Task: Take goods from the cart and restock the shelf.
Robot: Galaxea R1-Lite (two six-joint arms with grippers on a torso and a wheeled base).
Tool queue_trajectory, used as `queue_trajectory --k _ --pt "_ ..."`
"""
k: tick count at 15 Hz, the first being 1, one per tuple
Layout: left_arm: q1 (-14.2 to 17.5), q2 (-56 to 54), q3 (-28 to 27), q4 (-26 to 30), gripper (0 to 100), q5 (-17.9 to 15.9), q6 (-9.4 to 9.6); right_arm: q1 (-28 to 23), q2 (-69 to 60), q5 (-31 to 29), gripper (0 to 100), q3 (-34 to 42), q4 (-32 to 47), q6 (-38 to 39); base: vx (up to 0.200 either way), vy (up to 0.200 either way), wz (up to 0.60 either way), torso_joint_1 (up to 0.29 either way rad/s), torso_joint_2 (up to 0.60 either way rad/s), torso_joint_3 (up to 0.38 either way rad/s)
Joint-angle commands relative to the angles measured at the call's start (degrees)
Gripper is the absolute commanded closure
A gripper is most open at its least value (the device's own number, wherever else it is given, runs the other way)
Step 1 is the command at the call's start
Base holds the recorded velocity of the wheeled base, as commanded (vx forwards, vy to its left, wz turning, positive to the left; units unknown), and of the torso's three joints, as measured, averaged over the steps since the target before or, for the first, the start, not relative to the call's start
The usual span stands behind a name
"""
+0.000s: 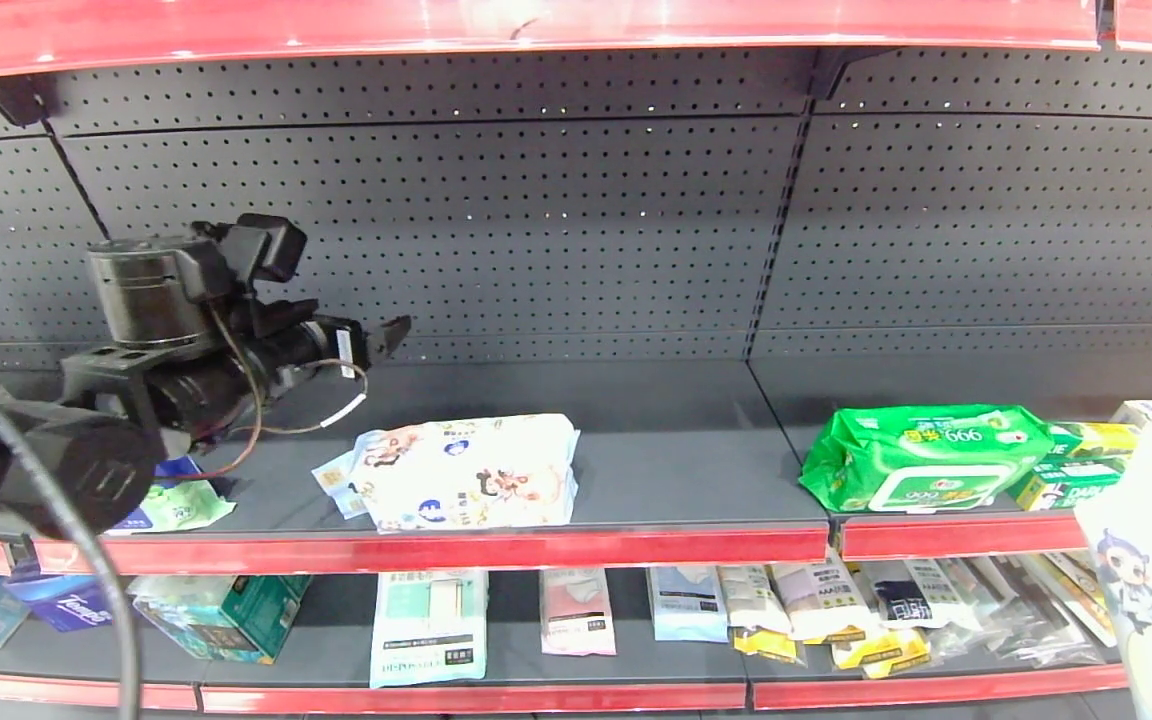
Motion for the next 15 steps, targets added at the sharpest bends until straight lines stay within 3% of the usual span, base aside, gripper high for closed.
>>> queue_trajectory --k 1,3,7,8,9,10,12,13,15 --pt "0.2 -21.6 13.6 7.6 0 -1.6 -2.95 0.1 0.0 0.0 100 0.0 0.0 0.1 0.000 0.000 0.00 0.000 0.00 0.000" --pt "0.1 -37.1 20.3 16.8 0 -4.6 -2.95 0.1 0.0 0.0 100 0.0 0.0 0.7 0.000 0.000 0.00 0.000 0.00 0.000" --pt "-0.7 -59.0 21.2 37.2 0 -4.8 -2.68 0.2 0.0 -0.1 100 0.0 0.0 0.8 0.000 0.000 0.00 0.000 0.00 0.000" --pt "-1.6 -68.0 21.1 46.0 0 -6.3 -2.07 0.2 0.0 0.0 100 0.0 0.0 1.1 0.000 0.000 0.00 0.000 0.00 0.000" --pt "-1.8 -69.7 21.1 47.9 0 -6.6 -1.80 0.2 0.0 0.0 100 0.0 0.0 1.3 0.000 0.000 0.00 0.000 0.00 0.000" --pt "-1.9 -79.1 21.2 59.2 0 -7.0 0.66 0.2 0.0 0.1 100 0.0 0.0 2.0 0.000 0.000 0.00 0.000 0.00 0.000" --pt "-1.8 -87.7 21.5 69.2 0 -6.7 1.80 0.2 0.0 1.2 100 0.0 0.1 2.1 0.000 0.000 0.00 0.000 0.00 0.000" --pt "-1.8 -91.7 22.1 72.6 0 -6.9 1.80 0.2 0.0 1.2 100 0.0 0.0 2.1 0.000 0.000 0.00 0.000 0.00 0.000" --pt "-1.8 -95.8 25.1 72.7 0 -6.1 1.89 0.2 0.0 1.3 100 0.0 0.1 2.7 0.000 0.000 0.00 0.000 0.00 0.000"
